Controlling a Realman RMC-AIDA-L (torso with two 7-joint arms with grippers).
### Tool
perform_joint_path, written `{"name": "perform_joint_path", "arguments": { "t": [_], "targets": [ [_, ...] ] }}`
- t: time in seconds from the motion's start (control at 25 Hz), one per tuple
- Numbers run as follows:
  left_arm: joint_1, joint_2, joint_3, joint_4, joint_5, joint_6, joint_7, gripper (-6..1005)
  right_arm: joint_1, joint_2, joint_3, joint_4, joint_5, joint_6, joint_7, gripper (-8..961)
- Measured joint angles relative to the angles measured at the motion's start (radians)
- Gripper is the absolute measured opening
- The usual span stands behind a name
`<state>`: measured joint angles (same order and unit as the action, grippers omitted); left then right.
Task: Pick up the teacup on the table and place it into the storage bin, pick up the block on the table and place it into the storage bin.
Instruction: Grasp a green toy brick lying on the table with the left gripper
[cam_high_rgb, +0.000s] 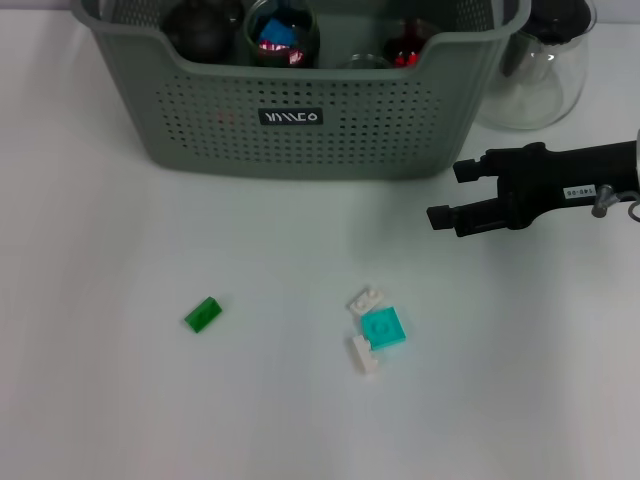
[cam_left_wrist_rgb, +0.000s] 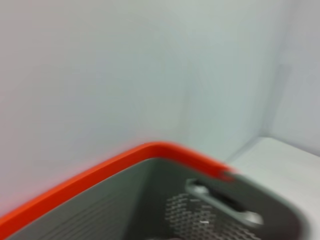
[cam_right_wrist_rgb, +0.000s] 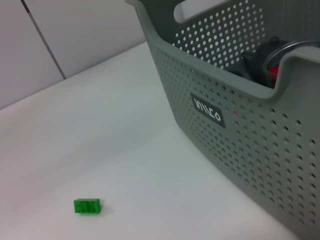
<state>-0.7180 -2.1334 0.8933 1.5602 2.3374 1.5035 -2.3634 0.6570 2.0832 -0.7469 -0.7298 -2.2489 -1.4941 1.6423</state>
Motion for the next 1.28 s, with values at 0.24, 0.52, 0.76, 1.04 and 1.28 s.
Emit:
{"name": "perform_joint_path", "arguments": {
  "t": [0.24, 0.52, 0.76, 1.04, 1.28],
  "targets": [
    [0.13, -0.037, -0.013, 0.271, -0.042, 0.35, 0.147, 934, 0.0, 0.0, 0.0, 0.0, 0.0, 0.0, 0.0, 940],
    [0.246, -0.042, 0.081, 0.249, 0.069, 0.424, 0.309, 919, -0.004, 0.0, 0.0, 0.008, 0.0, 0.017, 0.007, 941],
    [0.221, -0.039, 0.136, 0.119, 0.205, 0.433, 0.519, 903, 0.0, 0.0, 0.022, 0.05, 0.0, 0.024, 0.012, 941],
    [0.193, -0.042, 0.313, 0.034, 0.354, 0.418, 0.696, 885, 0.01, 0.002, 0.033, 0.1, 0.0, 0.055, 0.037, 941],
    [0.172, -0.044, 0.448, -0.016, 0.387, 0.375, 0.787, 870, 0.017, 0.009, 0.034, 0.109, 0.0, 0.071, 0.058, 941]
  ]
}}
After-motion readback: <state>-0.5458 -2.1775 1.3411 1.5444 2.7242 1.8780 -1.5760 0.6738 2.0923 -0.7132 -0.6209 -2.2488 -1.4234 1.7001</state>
